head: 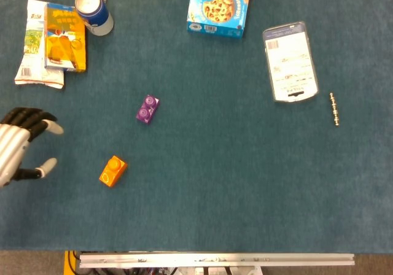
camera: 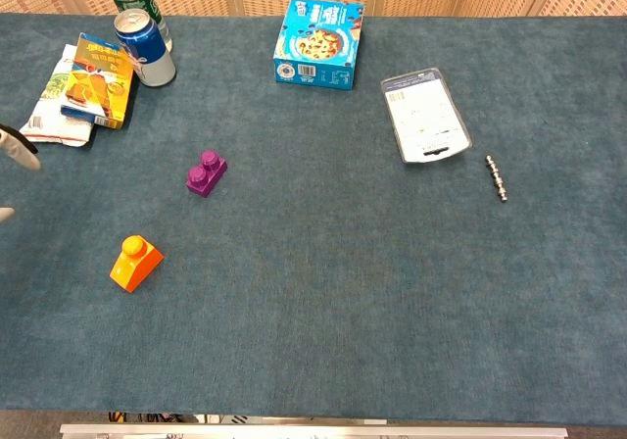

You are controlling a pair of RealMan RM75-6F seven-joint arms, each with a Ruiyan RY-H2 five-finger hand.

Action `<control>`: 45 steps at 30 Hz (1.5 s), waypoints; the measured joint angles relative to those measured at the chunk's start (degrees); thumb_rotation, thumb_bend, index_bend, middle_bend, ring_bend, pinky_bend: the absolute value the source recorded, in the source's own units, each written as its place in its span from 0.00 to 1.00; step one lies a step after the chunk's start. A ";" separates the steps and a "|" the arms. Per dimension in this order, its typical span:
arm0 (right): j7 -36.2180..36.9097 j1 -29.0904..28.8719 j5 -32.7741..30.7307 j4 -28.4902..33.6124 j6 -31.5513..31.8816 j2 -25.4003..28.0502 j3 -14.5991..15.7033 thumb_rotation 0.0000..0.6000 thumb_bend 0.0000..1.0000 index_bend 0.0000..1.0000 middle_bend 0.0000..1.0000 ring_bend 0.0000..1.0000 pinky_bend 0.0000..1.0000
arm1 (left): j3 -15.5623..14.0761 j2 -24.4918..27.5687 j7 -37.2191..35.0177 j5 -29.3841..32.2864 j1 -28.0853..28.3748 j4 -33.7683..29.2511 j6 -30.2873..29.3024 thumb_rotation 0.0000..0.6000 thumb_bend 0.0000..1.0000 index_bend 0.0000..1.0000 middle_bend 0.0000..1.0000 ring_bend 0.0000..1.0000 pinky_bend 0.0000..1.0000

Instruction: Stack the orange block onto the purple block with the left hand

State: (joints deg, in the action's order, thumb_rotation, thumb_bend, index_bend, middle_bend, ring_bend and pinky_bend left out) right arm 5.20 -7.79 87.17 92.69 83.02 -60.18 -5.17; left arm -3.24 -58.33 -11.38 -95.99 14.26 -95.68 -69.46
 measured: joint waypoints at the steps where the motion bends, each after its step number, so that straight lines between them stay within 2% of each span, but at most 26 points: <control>1: -0.05 0.00 -0.03 0.04 0.00 0.04 0.01 1.00 0.20 0.51 0.51 0.44 0.47 | -0.08 0.01 -0.55 -0.29 0.58 0.25 0.59 1.00 0.24 0.34 0.28 0.17 0.13; 8: -0.45 0.24 -0.31 0.49 0.28 0.52 0.04 1.00 0.20 0.51 0.51 0.44 0.47 | -1.10 0.02 -3.88 -3.57 5.57 1.31 5.31 1.00 0.20 0.34 0.28 0.15 0.10; 20: -0.81 0.11 -0.74 0.50 -0.24 0.22 0.18 1.00 0.20 0.51 0.51 0.44 0.47 | -3.05 -1.91 -3.71 -8.01 11.29 1.32 9.41 1.00 0.20 0.35 0.29 0.11 0.07; 45: 0.07 0.71 -1.07 -0.43 0.10 0.10 0.53 1.00 0.20 0.51 0.51 0.44 0.47 | -4.46 -8.21 4.08 -7.07 16.93 1.38 15.18 1.00 0.20 0.33 0.28 0.09 0.06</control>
State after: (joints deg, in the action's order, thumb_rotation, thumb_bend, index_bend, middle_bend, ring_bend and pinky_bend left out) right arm 5.27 -7.07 86.11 92.26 83.11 -60.07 -4.64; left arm -7.70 -66.54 -7.30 -103.06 31.19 -94.30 -54.28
